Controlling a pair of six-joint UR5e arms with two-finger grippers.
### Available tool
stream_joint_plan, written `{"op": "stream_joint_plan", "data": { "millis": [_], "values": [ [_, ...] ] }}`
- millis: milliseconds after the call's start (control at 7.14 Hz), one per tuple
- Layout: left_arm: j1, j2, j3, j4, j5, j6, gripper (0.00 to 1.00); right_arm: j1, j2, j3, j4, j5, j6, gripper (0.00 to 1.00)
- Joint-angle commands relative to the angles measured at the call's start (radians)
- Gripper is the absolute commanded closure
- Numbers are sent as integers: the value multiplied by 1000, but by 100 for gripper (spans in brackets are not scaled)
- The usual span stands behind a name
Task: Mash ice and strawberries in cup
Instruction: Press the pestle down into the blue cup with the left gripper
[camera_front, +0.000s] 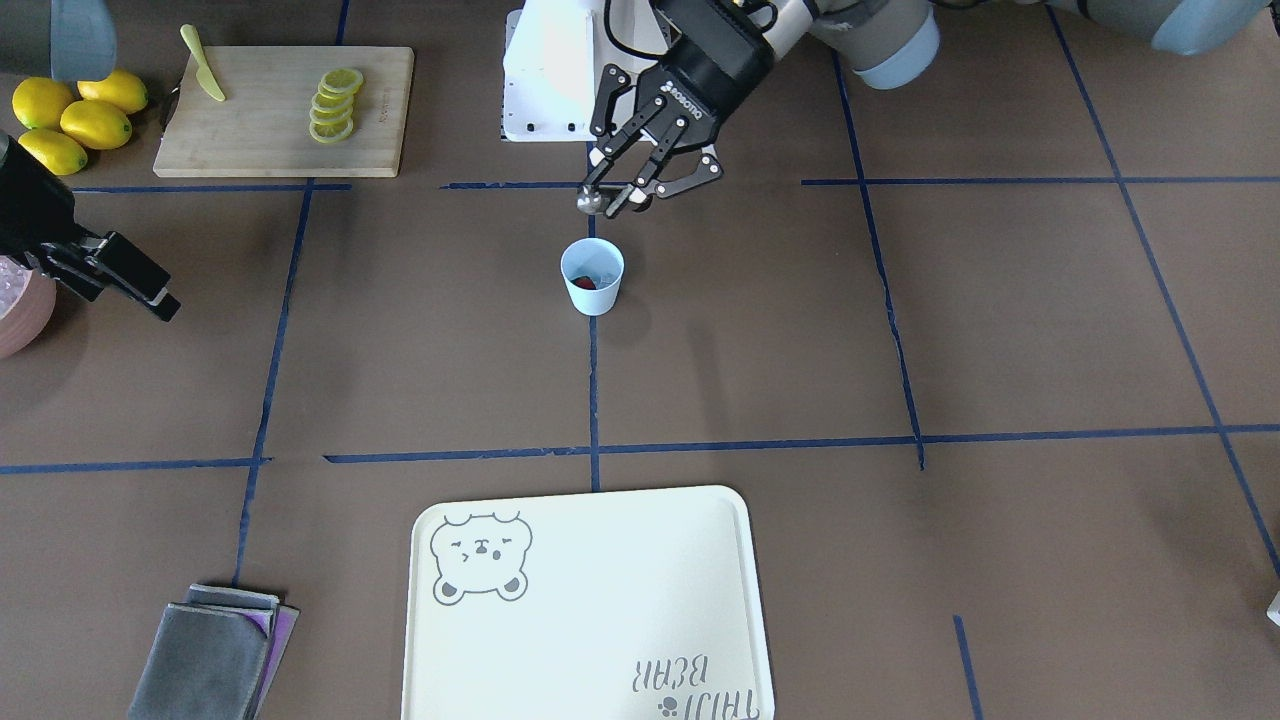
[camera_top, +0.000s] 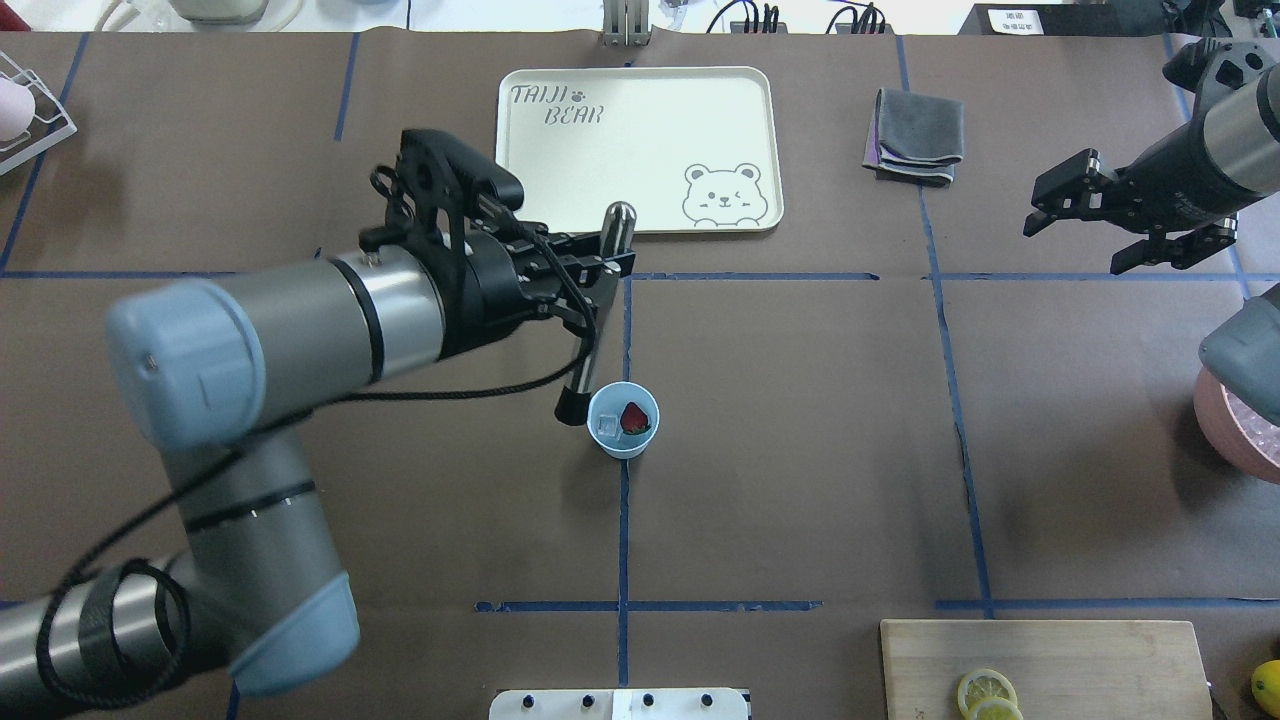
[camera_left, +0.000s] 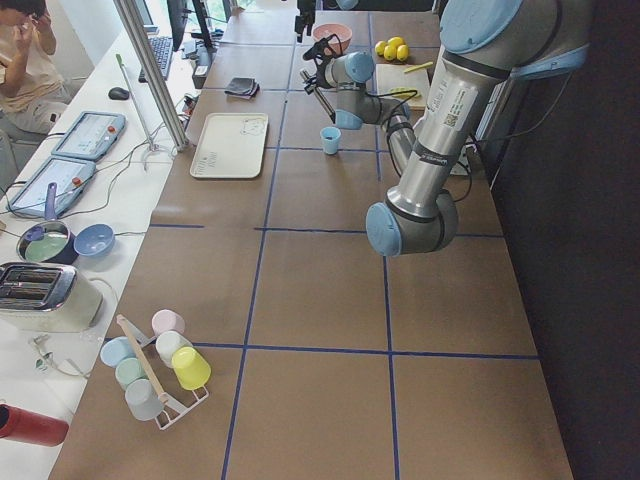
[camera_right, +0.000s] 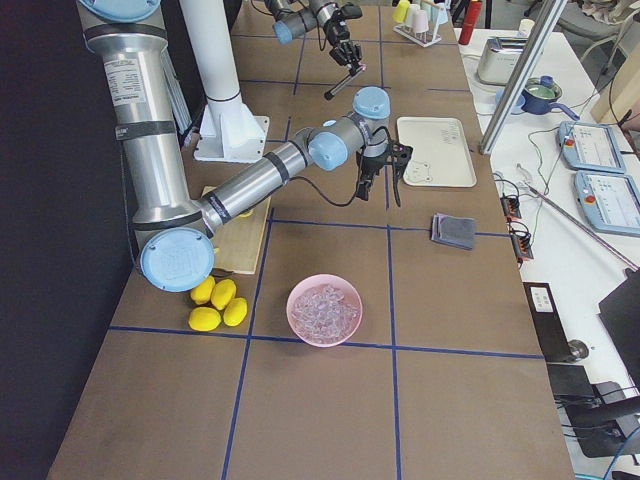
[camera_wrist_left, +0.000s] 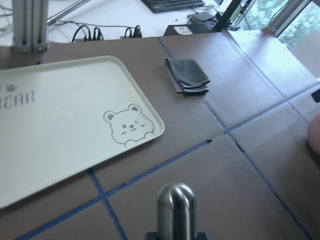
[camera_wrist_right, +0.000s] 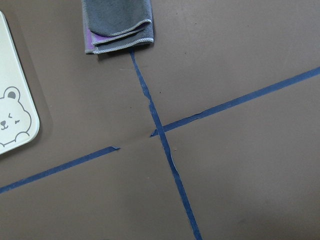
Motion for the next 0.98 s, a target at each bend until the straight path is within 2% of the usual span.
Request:
{"op": "stream_joint_plan", "data": {
  "millis": [0, 280, 420, 841],
  "values": [
    [130, 1, 43, -128, 264, 80, 100, 0, 0, 1, 0, 0, -1, 0],
    [131, -5, 144, -339, 293, 233, 100, 0, 0, 2, 0, 0, 3, 0],
    [132, -7, 163, -345, 340, 250, 100, 0, 0, 5, 0, 0, 11, 0],
    [141, -28, 187, -346, 373, 323, 100, 0, 0, 4, 0, 0, 11, 0]
  ]
}}
